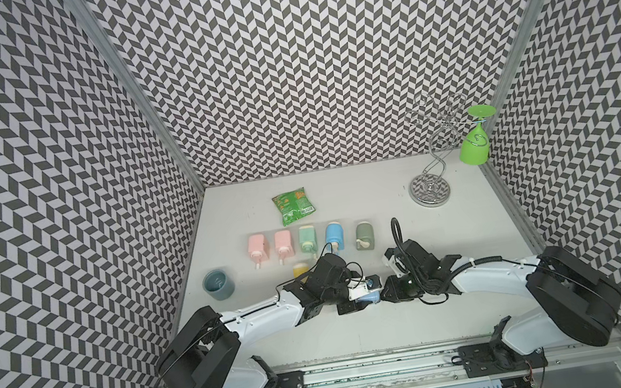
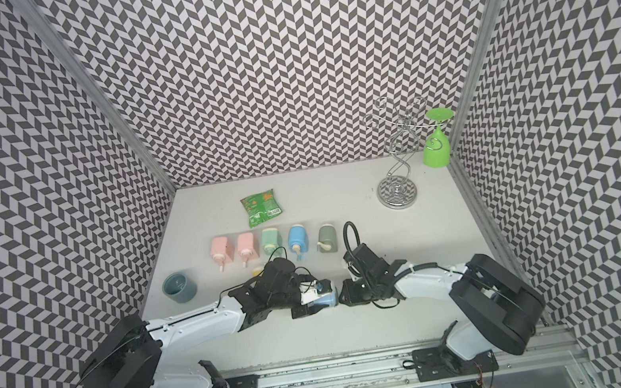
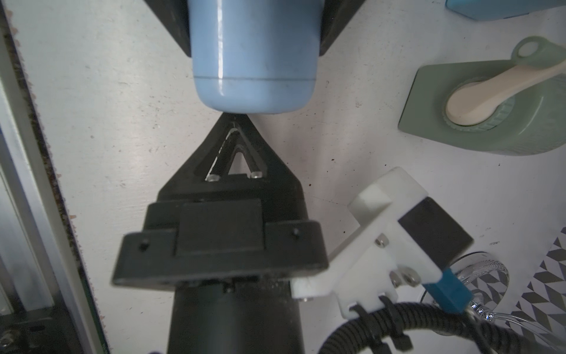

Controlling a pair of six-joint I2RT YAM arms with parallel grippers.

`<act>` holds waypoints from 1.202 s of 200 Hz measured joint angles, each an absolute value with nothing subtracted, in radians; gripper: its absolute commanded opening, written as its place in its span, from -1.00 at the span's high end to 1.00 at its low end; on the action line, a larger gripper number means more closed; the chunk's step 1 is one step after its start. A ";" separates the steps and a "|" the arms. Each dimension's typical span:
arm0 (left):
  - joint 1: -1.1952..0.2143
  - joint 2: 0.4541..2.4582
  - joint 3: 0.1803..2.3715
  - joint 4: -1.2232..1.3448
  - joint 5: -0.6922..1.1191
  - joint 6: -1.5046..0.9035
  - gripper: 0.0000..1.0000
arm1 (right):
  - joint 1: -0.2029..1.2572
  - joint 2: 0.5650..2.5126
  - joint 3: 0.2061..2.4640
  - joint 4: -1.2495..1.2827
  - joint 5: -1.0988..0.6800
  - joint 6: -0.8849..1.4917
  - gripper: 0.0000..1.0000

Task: Put the tray back into the pencil sharpener
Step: Close the container of the pencil sharpener, then place the pencil sharpener at the center of the board.

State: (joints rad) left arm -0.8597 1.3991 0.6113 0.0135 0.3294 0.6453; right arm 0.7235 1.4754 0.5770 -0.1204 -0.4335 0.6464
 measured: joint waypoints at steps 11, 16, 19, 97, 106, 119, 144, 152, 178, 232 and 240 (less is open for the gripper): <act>-0.860 1.401 0.613 0.014 0.329 0.643 0.08 | 0.723 1.491 0.577 -0.101 -0.456 0.647 0.52; -0.860 1.402 0.615 0.014 0.327 0.642 0.08 | 0.724 1.496 0.579 -0.096 -0.463 0.647 0.52; -0.860 1.402 0.616 0.014 0.327 0.641 0.08 | 0.723 1.498 0.579 -0.093 -0.468 0.647 0.52; -0.858 1.399 0.619 0.020 0.280 0.611 0.18 | 0.723 1.426 0.574 -0.118 -0.446 0.650 0.47; -0.860 1.389 0.619 0.010 0.263 0.583 0.22 | 0.721 1.352 0.568 -0.143 -0.404 0.656 0.47; -0.862 1.362 0.620 -0.005 0.218 0.510 0.28 | 0.714 1.233 0.566 -0.177 -0.323 0.667 0.46; -0.868 1.301 0.659 -0.053 0.111 0.299 0.42 | 0.691 1.057 0.556 -0.207 -0.174 0.685 0.44; -0.873 1.282 0.680 -0.066 0.059 0.216 0.45 | 0.685 1.025 0.549 -0.213 -0.140 0.691 0.44; -0.902 1.245 0.731 -0.117 -0.087 -0.028 0.51 | 0.677 0.993 0.526 -0.233 -0.061 0.708 0.44; -0.949 1.313 0.736 -0.219 -0.314 -0.395 0.57 | 0.677 1.012 0.521 -0.259 -0.017 0.701 0.44; -0.949 1.337 0.740 -0.235 -0.345 -0.434 0.57 | 0.677 1.019 0.521 -0.263 -0.017 0.700 0.44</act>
State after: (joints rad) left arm -0.9493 1.3369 0.7399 -0.2348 -0.3450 -0.4335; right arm 0.6773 1.0187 0.5213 -0.2634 -0.0170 0.6998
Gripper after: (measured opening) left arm 0.578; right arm 0.281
